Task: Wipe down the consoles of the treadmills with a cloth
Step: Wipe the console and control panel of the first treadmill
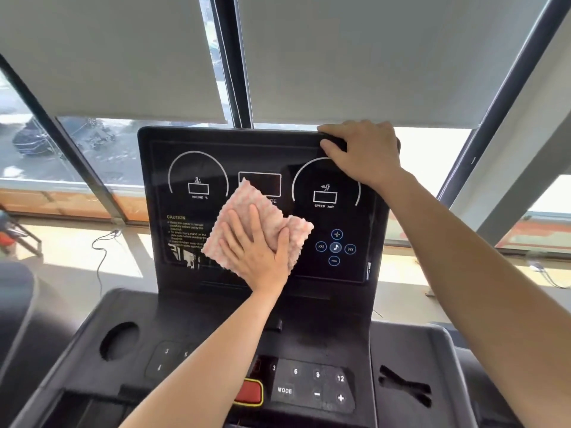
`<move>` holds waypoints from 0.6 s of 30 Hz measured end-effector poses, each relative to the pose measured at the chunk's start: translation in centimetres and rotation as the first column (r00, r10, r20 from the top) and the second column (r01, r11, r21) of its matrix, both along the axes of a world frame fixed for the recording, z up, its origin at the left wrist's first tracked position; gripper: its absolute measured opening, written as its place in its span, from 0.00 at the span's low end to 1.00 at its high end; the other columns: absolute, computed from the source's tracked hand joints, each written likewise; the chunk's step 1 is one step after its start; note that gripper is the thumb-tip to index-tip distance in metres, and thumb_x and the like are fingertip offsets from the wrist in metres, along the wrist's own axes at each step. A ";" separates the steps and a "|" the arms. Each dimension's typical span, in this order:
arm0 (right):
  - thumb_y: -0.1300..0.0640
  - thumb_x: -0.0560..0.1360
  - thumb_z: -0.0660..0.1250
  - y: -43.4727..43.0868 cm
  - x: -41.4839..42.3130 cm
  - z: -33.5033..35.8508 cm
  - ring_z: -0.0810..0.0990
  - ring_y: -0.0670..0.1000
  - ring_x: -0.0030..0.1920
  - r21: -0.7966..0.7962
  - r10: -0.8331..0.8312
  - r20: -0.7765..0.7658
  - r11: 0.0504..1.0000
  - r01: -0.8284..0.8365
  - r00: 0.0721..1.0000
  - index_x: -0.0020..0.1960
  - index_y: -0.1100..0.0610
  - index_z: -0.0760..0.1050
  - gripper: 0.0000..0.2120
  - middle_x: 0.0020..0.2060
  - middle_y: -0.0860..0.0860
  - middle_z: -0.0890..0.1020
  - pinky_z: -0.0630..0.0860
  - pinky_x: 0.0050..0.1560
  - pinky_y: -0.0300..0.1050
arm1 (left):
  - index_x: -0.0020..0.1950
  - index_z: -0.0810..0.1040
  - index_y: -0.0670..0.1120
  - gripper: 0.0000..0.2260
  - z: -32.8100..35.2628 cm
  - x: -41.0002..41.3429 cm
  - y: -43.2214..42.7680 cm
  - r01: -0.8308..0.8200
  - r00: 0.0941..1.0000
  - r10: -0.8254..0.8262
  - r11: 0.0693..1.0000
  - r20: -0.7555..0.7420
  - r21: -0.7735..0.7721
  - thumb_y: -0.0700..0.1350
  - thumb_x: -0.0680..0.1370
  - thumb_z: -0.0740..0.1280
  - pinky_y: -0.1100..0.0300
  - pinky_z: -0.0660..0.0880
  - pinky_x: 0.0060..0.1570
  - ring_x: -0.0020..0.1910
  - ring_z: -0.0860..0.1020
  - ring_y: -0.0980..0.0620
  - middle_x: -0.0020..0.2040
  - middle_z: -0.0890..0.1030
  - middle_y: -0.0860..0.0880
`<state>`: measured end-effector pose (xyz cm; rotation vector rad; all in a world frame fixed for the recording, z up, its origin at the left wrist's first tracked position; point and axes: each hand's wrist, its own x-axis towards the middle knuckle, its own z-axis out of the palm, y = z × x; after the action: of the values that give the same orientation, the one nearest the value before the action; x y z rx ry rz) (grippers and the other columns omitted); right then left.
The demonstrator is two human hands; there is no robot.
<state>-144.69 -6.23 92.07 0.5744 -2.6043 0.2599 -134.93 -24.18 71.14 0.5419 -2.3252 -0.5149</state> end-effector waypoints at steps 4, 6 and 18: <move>0.39 0.83 0.55 -0.1 0.2 -0.1 0.78 0.59 0.62 0.010 -0.014 -0.010 1.000 0.015 1.000 0.71 0.40 0.73 0.20 0.59 0.50 0.83 0.67 0.63 0.58 | 0.83 0.55 0.51 0.37 -1.6 1.0 0.8 -0.050 0.999 0.049 0.996 0.018 0.078 0.71 0.80 0.50 0.34 0.53 0.77 0.81 0.54 0.36 0.83 0.54 0.40; 0.39 0.83 0.55 -0.1 0.3 0.0 0.78 0.59 0.61 0.017 -0.018 -0.021 1.000 0.018 1.000 0.71 0.40 0.73 0.20 0.59 0.50 0.84 0.67 0.63 0.58 | 0.83 0.54 0.50 0.38 -1.9 1.3 0.9 -0.047 0.998 0.045 0.996 0.035 0.082 0.72 0.80 0.49 0.33 0.53 0.76 0.82 0.53 0.36 0.83 0.54 0.40; 0.45 0.83 0.58 -1.6 0.2 0.6 0.78 0.60 0.61 0.027 0.079 0.030 0.996 -0.080 0.996 0.70 0.51 0.75 0.20 0.63 0.52 0.82 0.69 0.63 0.57 | 0.84 0.48 0.54 0.41 5.8 -3.5 -6.7 0.032 0.999 -0.033 0.981 -0.003 -0.192 0.75 0.77 0.44 0.36 0.50 0.79 0.83 0.49 0.37 0.84 0.50 0.40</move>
<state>-144.54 -7.85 92.63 0.6897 -2.6203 0.2590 -138.42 -30.85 76.95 0.4105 -2.3497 -0.3019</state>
